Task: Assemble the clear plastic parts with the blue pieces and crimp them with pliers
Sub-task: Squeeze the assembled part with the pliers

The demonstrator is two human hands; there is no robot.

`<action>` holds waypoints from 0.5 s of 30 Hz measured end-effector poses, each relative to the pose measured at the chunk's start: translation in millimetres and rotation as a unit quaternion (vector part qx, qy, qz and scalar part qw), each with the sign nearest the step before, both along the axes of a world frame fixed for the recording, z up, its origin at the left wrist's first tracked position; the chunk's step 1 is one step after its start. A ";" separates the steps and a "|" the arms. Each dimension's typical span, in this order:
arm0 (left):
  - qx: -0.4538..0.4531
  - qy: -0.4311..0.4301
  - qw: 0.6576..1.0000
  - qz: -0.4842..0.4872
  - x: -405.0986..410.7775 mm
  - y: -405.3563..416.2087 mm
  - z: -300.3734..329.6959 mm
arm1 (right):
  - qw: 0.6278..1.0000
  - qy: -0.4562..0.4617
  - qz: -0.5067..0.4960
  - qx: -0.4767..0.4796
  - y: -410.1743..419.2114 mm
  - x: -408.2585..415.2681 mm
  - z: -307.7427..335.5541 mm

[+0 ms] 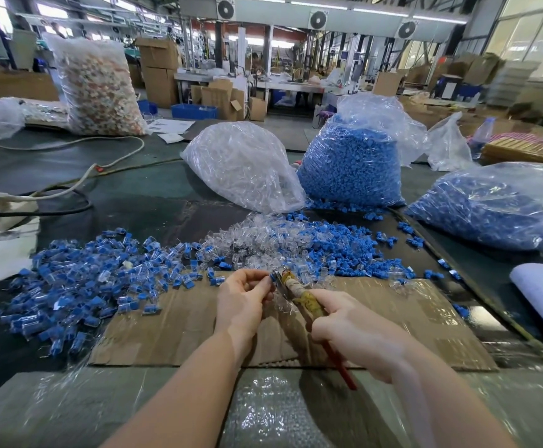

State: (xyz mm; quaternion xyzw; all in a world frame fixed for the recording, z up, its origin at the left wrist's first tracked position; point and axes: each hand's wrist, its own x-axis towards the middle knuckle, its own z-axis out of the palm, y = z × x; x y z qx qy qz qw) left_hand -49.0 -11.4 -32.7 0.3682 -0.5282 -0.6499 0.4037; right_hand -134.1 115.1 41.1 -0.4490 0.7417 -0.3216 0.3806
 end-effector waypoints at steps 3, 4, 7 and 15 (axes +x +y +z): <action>0.016 0.007 1.000 0.004 -0.9 -2.0 -0.5 | 1.000 -0.006 0.003 0.007 -0.4 -2.2 0.8; 0.017 0.008 1.000 0.006 -1.2 -2.3 -0.7 | 1.000 -0.014 -0.001 0.006 -0.6 -2.8 0.8; 0.020 0.011 1.000 0.007 -2.1 -2.8 -1.3 | 0.999 -0.038 -0.011 0.008 -1.3 -2.5 0.5; 0.017 -0.002 1.000 0.009 -3.6 -5.8 -5.2 | 1.000 0.018 0.015 0.020 -2.5 -3.4 3.9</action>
